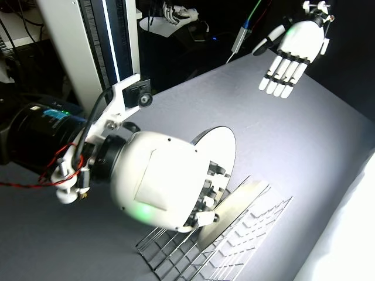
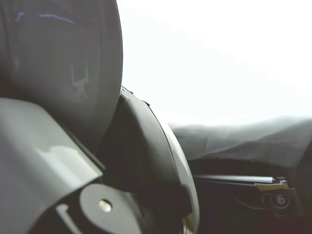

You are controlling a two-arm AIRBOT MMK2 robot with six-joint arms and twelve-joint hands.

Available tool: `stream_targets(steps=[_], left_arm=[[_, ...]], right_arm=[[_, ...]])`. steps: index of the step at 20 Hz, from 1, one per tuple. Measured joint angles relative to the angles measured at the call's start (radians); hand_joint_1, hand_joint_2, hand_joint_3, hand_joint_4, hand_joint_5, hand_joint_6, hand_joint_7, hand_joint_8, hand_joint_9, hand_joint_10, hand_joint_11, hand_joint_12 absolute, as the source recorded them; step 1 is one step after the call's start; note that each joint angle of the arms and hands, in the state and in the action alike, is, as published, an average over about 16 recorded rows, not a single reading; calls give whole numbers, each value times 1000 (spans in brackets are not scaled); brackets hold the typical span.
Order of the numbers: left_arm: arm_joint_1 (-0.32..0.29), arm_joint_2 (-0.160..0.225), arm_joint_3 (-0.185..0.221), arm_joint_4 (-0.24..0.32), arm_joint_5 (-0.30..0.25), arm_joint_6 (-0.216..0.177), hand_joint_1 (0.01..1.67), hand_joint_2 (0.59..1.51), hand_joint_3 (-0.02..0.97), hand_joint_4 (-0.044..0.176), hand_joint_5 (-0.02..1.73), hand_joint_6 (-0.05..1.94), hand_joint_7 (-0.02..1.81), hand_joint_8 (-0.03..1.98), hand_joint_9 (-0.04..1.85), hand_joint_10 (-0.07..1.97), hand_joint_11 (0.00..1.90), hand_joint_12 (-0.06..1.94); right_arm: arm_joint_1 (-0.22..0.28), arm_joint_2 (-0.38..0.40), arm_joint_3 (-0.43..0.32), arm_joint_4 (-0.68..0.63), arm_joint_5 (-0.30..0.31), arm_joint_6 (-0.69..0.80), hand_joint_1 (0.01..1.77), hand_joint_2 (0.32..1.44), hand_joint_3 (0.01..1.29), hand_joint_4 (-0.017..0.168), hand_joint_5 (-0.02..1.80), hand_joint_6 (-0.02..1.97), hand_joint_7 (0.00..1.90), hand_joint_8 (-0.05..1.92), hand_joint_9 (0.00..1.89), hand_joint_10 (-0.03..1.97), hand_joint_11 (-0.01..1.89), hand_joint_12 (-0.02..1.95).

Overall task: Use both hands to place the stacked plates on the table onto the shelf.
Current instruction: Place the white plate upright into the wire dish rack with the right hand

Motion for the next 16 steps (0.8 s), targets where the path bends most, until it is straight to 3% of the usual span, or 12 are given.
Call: stream_targets(steps=[6, 10, 16], left_arm=[[-8, 0, -36, 16, -25, -26, 13, 1091, 7, 2, 21, 10, 17, -1, 15, 5, 14, 1], [-6, 0, -49, 24, -28, -38, 14, 1095, 7, 2, 19, 10, 18, -1, 15, 5, 14, 1], [-2, 0, -56, 25, -26, -39, 17, 1092, 7, 2, 17, 10, 19, -1, 16, 5, 14, 1]], right_arm=[[-32, 2, 21, 7, 23, -22, 1363, 981, 14, 2, 976, 925, 1046, 779, 969, 925, 715, 1040], [-49, 3, 28, 9, 33, -43, 1323, 989, 14, 1, 942, 953, 1009, 627, 929, 738, 643, 1085], [-61, 3, 37, 5, 31, -74, 1260, 1000, 15, -3, 872, 651, 942, 366, 866, 399, 501, 1158]])
